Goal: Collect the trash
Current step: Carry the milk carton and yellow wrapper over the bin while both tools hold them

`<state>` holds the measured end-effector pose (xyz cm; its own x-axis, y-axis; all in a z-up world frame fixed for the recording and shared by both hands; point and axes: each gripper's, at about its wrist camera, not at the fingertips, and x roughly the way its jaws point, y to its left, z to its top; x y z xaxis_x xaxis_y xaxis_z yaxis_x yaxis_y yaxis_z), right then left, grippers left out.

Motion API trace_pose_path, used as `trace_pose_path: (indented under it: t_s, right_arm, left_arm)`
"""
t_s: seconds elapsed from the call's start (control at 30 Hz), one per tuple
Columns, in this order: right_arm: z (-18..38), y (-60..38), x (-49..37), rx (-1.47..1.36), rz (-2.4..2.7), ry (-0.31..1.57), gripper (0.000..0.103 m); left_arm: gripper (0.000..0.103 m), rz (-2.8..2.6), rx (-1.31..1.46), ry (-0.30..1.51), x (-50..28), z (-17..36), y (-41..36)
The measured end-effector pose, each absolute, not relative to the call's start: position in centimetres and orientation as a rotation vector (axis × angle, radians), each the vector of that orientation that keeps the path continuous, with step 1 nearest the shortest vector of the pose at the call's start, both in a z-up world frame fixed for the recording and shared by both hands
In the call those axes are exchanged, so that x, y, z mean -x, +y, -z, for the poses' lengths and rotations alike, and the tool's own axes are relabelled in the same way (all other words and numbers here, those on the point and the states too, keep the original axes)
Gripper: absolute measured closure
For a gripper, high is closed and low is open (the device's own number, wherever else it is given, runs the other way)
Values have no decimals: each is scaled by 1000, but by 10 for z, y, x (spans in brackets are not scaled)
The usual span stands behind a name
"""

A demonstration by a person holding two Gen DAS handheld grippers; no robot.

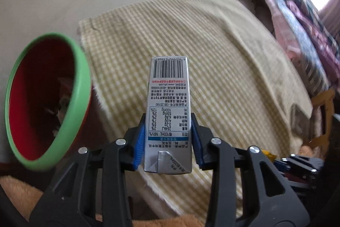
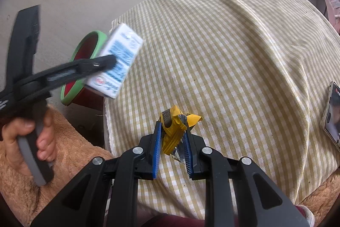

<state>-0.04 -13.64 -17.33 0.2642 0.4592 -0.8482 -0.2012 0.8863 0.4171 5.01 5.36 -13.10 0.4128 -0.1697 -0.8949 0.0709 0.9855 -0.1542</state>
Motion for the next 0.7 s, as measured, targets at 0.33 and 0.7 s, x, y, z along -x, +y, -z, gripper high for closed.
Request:
trace_pose_path:
  t_s: [0.33, 0.7]
  right_arm:
    - [172, -136, -1, -254, -415, 1230, 83]
    - [157, -120, -8, -219, -424, 1200, 83]
  left_arm:
    - [67, 88, 50, 991, -21, 86, 81]
    - [67, 15, 95, 929, -14, 67, 118]
